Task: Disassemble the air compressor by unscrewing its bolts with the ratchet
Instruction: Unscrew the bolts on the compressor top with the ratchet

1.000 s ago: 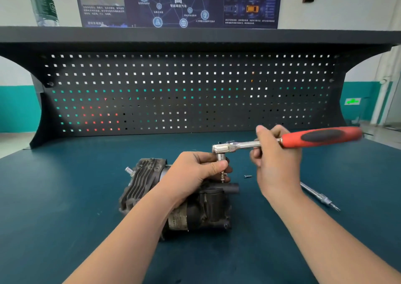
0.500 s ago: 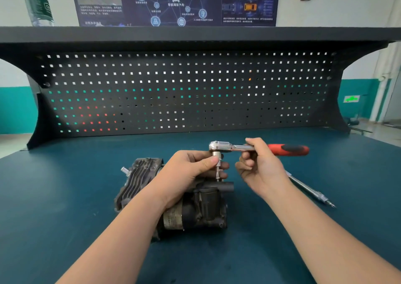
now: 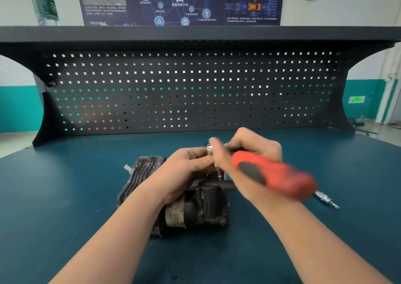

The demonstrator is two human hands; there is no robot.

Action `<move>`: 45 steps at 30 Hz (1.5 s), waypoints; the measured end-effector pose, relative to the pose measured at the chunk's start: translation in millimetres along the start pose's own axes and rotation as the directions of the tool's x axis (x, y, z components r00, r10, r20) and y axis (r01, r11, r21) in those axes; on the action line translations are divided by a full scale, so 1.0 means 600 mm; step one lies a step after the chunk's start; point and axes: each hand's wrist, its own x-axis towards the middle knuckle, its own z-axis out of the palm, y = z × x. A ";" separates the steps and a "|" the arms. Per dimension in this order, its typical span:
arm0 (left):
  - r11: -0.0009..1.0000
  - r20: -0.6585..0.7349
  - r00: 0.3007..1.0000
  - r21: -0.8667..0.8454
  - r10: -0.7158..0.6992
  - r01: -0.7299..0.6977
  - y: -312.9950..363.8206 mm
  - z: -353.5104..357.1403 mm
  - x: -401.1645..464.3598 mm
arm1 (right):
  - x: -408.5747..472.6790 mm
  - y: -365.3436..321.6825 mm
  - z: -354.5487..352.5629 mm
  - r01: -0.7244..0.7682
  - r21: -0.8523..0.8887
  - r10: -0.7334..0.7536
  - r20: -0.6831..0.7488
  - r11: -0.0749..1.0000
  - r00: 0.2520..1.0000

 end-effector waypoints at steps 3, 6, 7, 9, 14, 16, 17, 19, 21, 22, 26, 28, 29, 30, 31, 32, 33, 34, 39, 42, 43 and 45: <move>0.998 -0.020 1.000 -0.054 -0.023 0.022 -0.006 -0.005 0.009 | 0.015 0.033 -0.008 -0.311 0.249 0.357 -0.168 0.917 0.919; 1.000 -0.086 0.996 -0.028 -0.015 0.012 -0.008 0.001 0.013 | 0.019 0.089 -0.010 -0.555 0.792 0.866 0.067 0.255 0.495; 1.000 -0.100 0.995 -0.020 -0.021 0.019 -0.008 0.003 0.013 | 0.012 0.104 -0.006 -0.572 0.819 0.912 0.196 0.049 0.360; 0.999 -0.127 0.991 -0.012 -0.040 0.039 -0.008 0.007 0.013 | 0.001 0.126 0.006 -0.578 0.809 0.923 0.294 -0.102 0.248; 1.000 -0.161 0.986 -0.015 -0.029 0.027 -0.008 0.003 0.011 | 0.018 0.097 0.005 -0.515 0.788 0.873 -0.057 0.337 0.484; 0.999 -0.165 0.986 -0.006 -0.036 0.036 -0.008 0.003 0.011 | 0.022 0.069 -0.006 -0.456 0.419 0.585 -0.258 0.785 0.769; 0.999 -0.157 0.987 -0.009 -0.040 0.039 -0.007 0.003 0.011 | 0.021 0.054 -0.009 -0.352 0.160 0.383 -0.254 0.922 0.888; 0.999 -0.116 0.993 -0.011 -0.038 0.036 -0.006 0.000 0.010 | 0.015 0.030 -0.012 -0.147 -0.128 0.132 -0.119 0.981 0.984; 0.999 -0.038 0.999 -0.020 -0.038 0.037 -0.002 -0.003 0.005 | 0.008 0.018 -0.012 -0.084 -0.132 0.081 -0.028 0.988 0.996; 0.999 0.001 0.999 -0.034 -0.039 0.039 0.000 -0.004 0.003 | 0.006 0.019 -0.012 -0.088 -0.117 0.086 -0.020 0.989 0.996; 0.990 0.033 0.997 -0.114 -0.075 0.079 0.003 -0.002 0.003 | 0.021 0.053 -0.018 -0.423 0.321 0.486 -0.145 0.847 0.862; 0.992 -0.040 0.996 -0.094 -0.085 0.081 0.001 0.005 0.006 | 0.023 0.083 -0.022 -0.585 0.686 0.799 0.011 0.431 0.601; 0.994 -0.084 0.993 -0.069 -0.086 0.081 0.000 0.009 0.008 | 0.017 0.097 -0.020 -0.618 0.763 0.875 0.155 0.189 0.458; 0.996 -0.124 0.989 -0.039 -0.084 0.080 -0.002 0.012 0.010 | 0.009 0.109 -0.016 -0.623 0.782 0.896 0.263 0.020 0.359; 0.997 -0.153 0.985 -0.011 -0.078 0.077 -0.003 0.014 0.011 | 0.003 0.118 -0.009 -0.617 0.784 0.898 0.319 -0.070 0.304; 0.997 -0.173 0.982 0.012 -0.069 0.072 -0.005 0.015 0.012 | 0.001 0.123 -0.004 -0.605 0.790 0.900 0.331 -0.100 0.284; 0.997 -0.184 0.981 0.025 -0.061 0.067 -0.005 0.015 0.011 | 0.003 0.123 0.001 -0.589 0.804 0.905 0.309 -0.084 0.293; 0.998 -0.189 0.981 0.034 -0.051 0.058 -0.005 0.014 0.010 | 0.007 0.118 0.002 -0.574 0.819 0.909 0.253 -0.020 0.330; 0.999 -0.178 0.984 0.043 -0.019 0.028 -0.002 0.011 0.006 | 0.024 0.053 -0.018 -0.364 0.191 0.393 -0.143 0.912 0.908; 0.997 -0.137 0.990 0.074 0.016 -0.006 -0.003 0.009 0.004 | 0.012 0.017 -0.019 0.075 -0.135 -0.073 0.021 0.988 0.997; 0.998 -0.106 0.994 0.061 0.020 -0.014 -0.001 0.008 0.002 | 0.006 0.012 -0.017 0.150 -0.134 -0.144 0.051 0.980 0.988; 1.000 -0.014 1.000 -0.005 0.011 -0.011 0.002 0.004 -0.001 | 0.003 0.011 -0.016 0.072 -0.083 -0.068 0.052 0.994 0.996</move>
